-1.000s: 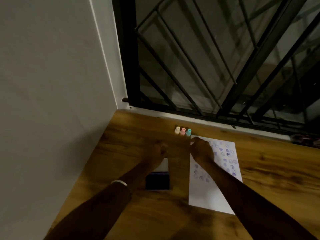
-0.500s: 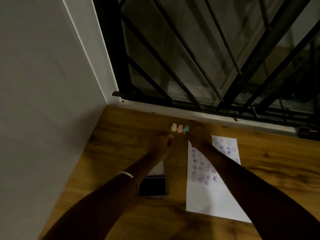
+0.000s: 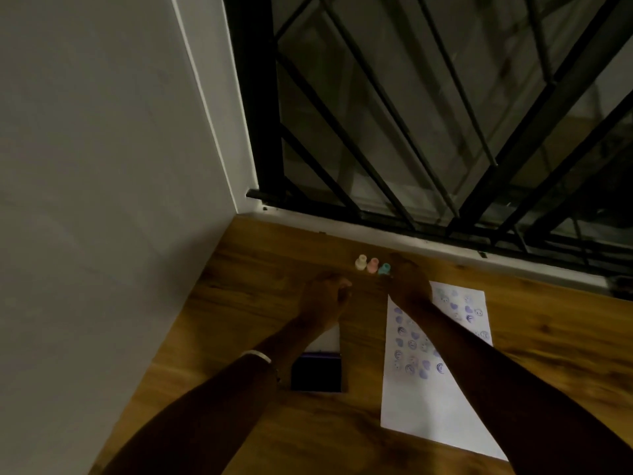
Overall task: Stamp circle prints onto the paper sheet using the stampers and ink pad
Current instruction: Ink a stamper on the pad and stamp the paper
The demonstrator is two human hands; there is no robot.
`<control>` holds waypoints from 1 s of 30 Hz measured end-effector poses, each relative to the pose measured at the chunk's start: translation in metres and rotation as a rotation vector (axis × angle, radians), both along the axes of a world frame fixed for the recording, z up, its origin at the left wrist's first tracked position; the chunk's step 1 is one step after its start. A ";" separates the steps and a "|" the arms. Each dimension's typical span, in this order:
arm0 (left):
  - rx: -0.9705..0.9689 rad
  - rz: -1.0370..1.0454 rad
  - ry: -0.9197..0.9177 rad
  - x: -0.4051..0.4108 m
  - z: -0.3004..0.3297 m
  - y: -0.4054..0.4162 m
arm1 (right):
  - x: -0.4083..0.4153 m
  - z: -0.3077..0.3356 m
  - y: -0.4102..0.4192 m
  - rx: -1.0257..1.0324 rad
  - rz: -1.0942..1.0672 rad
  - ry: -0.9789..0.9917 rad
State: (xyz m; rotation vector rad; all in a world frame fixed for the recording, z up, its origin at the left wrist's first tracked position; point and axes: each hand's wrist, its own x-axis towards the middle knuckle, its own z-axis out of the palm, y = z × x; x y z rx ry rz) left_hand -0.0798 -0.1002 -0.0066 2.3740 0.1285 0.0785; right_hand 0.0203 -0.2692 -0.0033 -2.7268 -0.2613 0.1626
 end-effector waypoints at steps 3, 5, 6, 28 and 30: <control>-0.021 -0.002 0.009 -0.003 0.002 0.003 | -0.002 -0.001 0.005 -0.002 0.032 -0.040; -0.051 0.009 0.020 -0.005 0.002 0.004 | -0.006 0.002 0.006 0.037 0.020 -0.038; -0.065 0.014 0.025 -0.005 0.003 0.005 | -0.009 0.003 0.006 0.058 0.014 -0.027; -0.115 0.051 -0.114 -0.143 -0.001 0.003 | -0.192 0.012 0.041 0.460 0.257 0.070; -0.138 0.063 -0.094 -0.156 -0.004 0.005 | -0.201 0.006 0.044 0.464 0.285 0.069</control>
